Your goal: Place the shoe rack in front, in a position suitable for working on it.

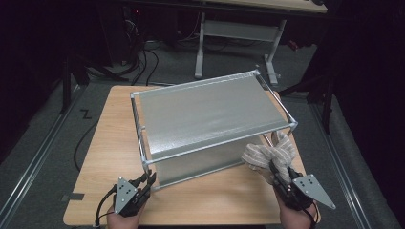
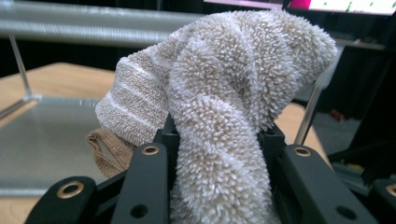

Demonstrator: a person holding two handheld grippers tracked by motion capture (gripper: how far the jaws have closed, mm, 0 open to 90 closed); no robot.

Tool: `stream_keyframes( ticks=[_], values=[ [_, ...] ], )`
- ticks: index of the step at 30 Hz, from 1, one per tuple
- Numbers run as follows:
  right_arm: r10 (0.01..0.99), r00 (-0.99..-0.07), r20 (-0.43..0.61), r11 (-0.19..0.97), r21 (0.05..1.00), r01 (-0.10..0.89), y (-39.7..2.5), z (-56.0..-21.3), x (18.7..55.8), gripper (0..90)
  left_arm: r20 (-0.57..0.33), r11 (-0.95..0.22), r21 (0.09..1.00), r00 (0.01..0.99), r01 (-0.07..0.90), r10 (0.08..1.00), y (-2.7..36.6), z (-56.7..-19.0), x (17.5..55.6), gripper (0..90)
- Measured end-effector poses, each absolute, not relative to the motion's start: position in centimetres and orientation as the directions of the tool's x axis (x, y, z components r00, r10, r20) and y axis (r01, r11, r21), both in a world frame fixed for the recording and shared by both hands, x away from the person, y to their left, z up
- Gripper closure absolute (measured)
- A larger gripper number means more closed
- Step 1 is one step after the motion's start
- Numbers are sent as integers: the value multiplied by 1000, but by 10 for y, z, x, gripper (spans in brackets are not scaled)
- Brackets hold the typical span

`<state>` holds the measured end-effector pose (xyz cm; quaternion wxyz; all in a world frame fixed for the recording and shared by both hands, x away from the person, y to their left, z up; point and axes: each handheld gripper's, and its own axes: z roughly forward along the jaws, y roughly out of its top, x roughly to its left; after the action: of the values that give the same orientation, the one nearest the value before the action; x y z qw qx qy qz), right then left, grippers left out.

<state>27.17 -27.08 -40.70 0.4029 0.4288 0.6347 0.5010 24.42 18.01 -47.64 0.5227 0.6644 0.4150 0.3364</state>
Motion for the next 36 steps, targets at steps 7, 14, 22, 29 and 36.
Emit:
stream_keyframes(
  ticks=[7, 14, 22, 29, 36],
  values=[
    [950, -299, -89, 116, 990, 75, -270, -391, 270, 649, 19, -115, 974, 434, 196, 901, 177, -477, 243, 769],
    [950, -299, -90, 93, 996, -3, -265, -370, 273, 649, 23, -120, 973, 433, 198, 901, 177, -478, 242, 774],
    [943, -316, -101, 76, 993, -92, -255, -340, 275, 649, 30, -128, 971, 432, 200, 901, 177, -478, 241, 774],
    [928, -352, -125, 78, 986, -147, -232, -314, 284, 647, 35, -133, 972, 434, 196, 900, 177, -478, 239, 774],
    [909, -392, -140, 106, 988, -108, -202, -312, 314, 646, 45, -143, 971, 437, 194, 898, 176, -478, 238, 770]
  ],
)
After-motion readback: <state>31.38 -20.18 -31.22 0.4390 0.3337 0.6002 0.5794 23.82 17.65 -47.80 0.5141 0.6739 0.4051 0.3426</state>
